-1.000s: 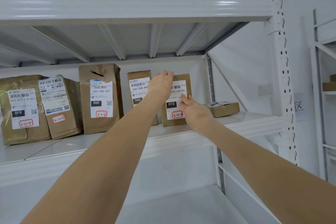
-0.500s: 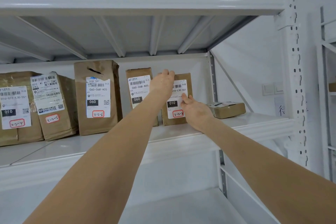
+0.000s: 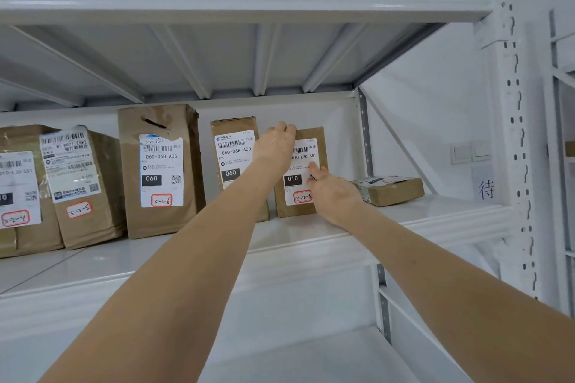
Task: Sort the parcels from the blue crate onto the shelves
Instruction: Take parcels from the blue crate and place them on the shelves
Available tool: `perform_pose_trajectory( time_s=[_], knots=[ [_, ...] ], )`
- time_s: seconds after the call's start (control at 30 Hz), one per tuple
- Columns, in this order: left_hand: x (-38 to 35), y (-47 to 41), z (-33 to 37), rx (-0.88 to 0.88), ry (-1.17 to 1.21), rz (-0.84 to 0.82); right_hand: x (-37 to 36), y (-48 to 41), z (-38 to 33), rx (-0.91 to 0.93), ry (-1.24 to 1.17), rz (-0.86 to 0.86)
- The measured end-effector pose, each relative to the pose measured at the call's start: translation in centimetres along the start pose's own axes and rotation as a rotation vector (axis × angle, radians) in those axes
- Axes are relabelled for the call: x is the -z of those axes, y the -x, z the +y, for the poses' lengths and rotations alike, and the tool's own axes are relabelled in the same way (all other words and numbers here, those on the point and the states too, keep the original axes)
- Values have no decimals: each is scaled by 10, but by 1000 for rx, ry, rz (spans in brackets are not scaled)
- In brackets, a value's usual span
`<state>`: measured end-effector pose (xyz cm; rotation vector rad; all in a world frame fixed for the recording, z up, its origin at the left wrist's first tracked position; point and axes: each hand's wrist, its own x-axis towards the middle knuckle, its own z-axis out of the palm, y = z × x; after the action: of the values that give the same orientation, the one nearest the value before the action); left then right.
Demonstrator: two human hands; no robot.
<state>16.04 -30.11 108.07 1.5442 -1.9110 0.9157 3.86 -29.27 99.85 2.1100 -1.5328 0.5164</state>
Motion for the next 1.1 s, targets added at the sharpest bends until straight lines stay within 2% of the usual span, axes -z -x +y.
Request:
perform_pose_trajectory(
  time_s=[0.5,0.9,1.1],
  knots=[
    [2,4,-1,-22,-27,4,3,4,1,11,-12,24],
    [10,14,-7,-89,-81,-72,14,19,4,-33,-91,63],
    [17,26,-6,-54,-98,-66,22,32,2,-41,-116,92]
  ],
)
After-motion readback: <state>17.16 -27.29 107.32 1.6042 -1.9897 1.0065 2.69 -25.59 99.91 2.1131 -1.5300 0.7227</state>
